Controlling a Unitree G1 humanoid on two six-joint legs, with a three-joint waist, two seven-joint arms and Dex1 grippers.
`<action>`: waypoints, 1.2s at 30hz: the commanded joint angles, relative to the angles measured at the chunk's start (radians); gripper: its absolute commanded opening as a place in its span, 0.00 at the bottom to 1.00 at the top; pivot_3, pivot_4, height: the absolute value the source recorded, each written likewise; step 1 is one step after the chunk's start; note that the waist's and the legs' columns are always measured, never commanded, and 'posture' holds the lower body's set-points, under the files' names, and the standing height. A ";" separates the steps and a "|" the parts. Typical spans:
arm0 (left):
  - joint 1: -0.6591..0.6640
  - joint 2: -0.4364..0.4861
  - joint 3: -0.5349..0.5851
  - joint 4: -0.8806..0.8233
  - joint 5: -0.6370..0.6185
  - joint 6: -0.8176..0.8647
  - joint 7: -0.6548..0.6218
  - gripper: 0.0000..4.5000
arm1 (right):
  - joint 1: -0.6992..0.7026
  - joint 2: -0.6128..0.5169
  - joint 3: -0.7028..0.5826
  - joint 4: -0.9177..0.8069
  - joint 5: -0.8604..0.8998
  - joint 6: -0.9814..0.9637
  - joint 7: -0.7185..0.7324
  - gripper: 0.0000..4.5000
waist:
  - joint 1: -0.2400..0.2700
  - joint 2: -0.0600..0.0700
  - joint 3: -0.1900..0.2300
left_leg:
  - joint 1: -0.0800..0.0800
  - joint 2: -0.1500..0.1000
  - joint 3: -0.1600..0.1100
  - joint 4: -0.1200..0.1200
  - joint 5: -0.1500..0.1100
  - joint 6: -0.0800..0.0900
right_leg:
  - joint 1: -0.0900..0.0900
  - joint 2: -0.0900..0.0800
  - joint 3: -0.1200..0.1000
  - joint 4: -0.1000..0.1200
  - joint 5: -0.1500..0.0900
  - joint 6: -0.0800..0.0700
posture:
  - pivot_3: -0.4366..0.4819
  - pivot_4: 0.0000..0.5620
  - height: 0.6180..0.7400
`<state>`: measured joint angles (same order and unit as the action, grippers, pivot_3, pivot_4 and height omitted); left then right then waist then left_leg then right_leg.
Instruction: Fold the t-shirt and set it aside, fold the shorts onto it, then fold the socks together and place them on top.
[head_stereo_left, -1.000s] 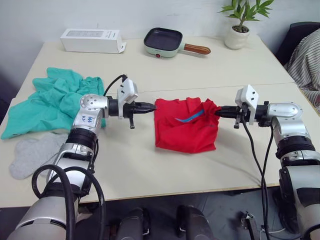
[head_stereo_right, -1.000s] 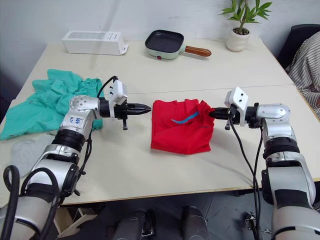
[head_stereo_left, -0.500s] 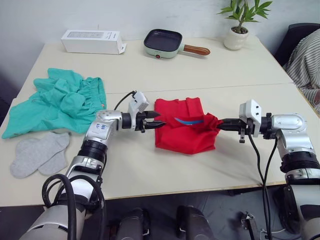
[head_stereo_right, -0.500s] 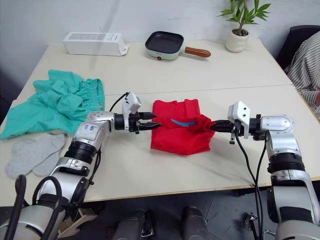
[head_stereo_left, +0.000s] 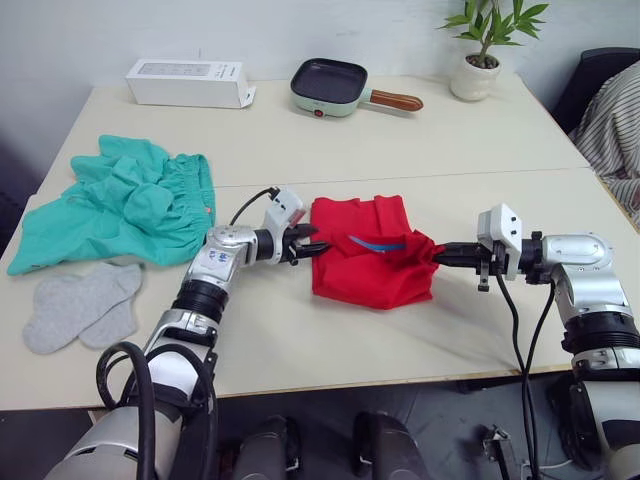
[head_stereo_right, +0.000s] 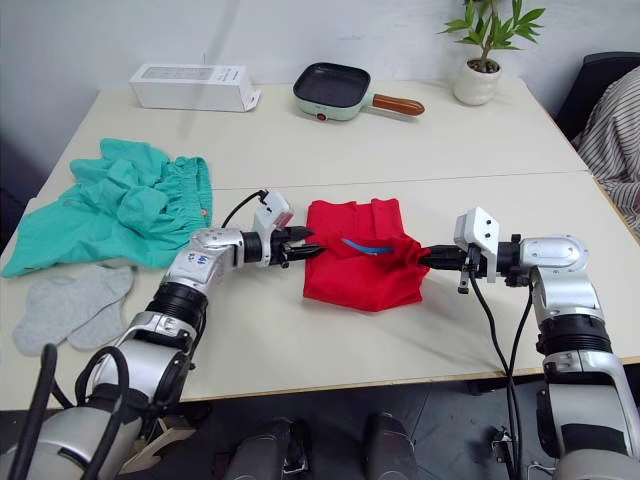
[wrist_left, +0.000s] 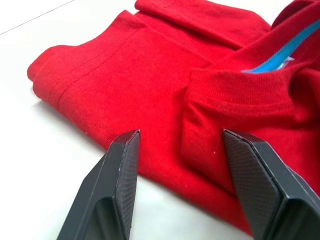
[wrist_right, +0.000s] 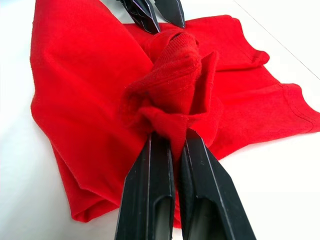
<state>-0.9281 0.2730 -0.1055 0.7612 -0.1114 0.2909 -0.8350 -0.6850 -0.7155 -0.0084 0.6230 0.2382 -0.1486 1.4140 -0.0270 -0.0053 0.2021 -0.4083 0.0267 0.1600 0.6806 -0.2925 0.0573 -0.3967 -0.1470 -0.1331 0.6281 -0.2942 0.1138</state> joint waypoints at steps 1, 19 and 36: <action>-0.015 -0.018 0.011 -0.025 -0.025 0.031 -0.037 0.61 | 0.002 -0.013 -0.031 -0.031 0.024 -0.001 -0.001 0.00 | 0.000 0.000 0.000 | 0.000 0.000 0.000 0.000 0.000 0.000 | 0.000 0.000 0.000 0.000 0.000 0.000 | 0.48 0.27 1.00; 0.028 -0.008 0.000 -0.150 -0.040 0.196 -0.144 0.27 | -0.015 -0.004 -0.028 0.009 0.019 -0.017 0.001 0.00 | -0.001 0.000 0.000 | 0.000 0.000 0.000 0.000 0.000 0.000 | 0.000 0.002 0.000 0.001 0.000 0.000 | 0.48 0.27 1.00; -0.081 0.054 0.124 -0.099 -0.068 0.018 -0.077 0.01 | -0.270 0.064 -0.025 0.273 -0.036 -0.081 -0.129 0.00 | -0.004 0.000 0.000 | 0.001 0.000 0.000 0.000 0.000 0.000 | 0.000 0.001 0.000 0.001 0.000 0.000 | 0.48 0.27 1.00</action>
<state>-0.9755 0.3173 0.0021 0.6423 -0.1803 0.3462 -0.9301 -0.9151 -0.6554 -0.0141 0.8477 0.2195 -0.1924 1.3250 -0.0313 -0.0053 0.2021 -0.4075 0.0269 0.1604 0.6810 -0.2924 0.0572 -0.3967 -0.1457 -0.1328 0.6291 -0.2942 0.1136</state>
